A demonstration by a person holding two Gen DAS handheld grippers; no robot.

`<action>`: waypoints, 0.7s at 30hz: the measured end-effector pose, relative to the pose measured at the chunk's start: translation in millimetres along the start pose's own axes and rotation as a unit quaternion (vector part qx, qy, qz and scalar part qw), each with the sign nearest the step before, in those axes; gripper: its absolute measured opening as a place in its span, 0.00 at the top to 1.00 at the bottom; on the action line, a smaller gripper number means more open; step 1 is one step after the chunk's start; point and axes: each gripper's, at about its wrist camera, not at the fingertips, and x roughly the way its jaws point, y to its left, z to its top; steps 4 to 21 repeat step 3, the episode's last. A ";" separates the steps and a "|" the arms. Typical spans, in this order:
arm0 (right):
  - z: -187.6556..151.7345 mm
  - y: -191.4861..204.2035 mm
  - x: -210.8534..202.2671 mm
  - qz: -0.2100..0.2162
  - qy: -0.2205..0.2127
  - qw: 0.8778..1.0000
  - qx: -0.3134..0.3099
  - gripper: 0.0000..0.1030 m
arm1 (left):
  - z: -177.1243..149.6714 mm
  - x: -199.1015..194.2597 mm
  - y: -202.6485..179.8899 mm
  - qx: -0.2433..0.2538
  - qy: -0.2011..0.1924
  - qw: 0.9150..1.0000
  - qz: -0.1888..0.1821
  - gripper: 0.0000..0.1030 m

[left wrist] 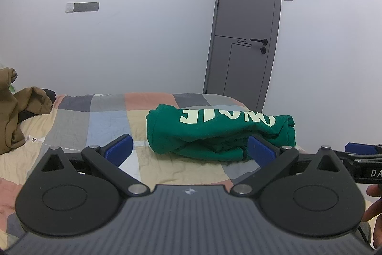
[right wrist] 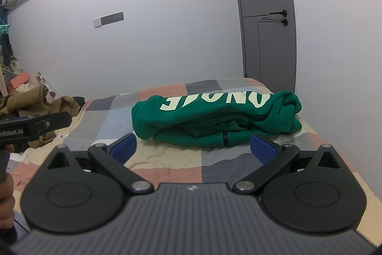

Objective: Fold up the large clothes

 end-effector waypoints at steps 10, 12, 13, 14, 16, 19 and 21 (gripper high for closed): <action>0.1 1.0 -0.1 0.000 0.001 1.000 0.000 0.00 | 0.1 -0.1 0.3 0.000 0.000 1.000 0.000 0.00; 0.1 1.0 -0.1 0.000 0.001 1.000 0.000 0.00 | 0.1 -0.1 0.3 0.000 0.000 1.000 0.000 0.00; 0.1 1.0 -0.1 0.000 0.001 1.000 0.000 0.00 | 0.1 -0.1 0.3 0.000 0.000 1.000 0.000 0.00; 0.1 1.0 -0.1 0.000 0.001 1.000 0.000 0.00 | 0.1 -0.1 0.3 0.000 0.000 1.000 0.000 0.00; 0.1 1.0 -0.1 0.000 0.001 1.000 0.000 0.00 | 0.1 -0.1 0.3 0.000 0.000 1.000 0.000 0.00; 0.1 1.0 -0.1 0.000 0.001 1.000 0.000 0.00 | 0.1 -0.1 0.3 0.000 0.000 1.000 0.000 0.00; 0.1 1.0 -0.1 0.000 0.001 1.000 0.000 0.00 | 0.1 -0.1 0.3 0.000 0.000 1.000 0.000 0.00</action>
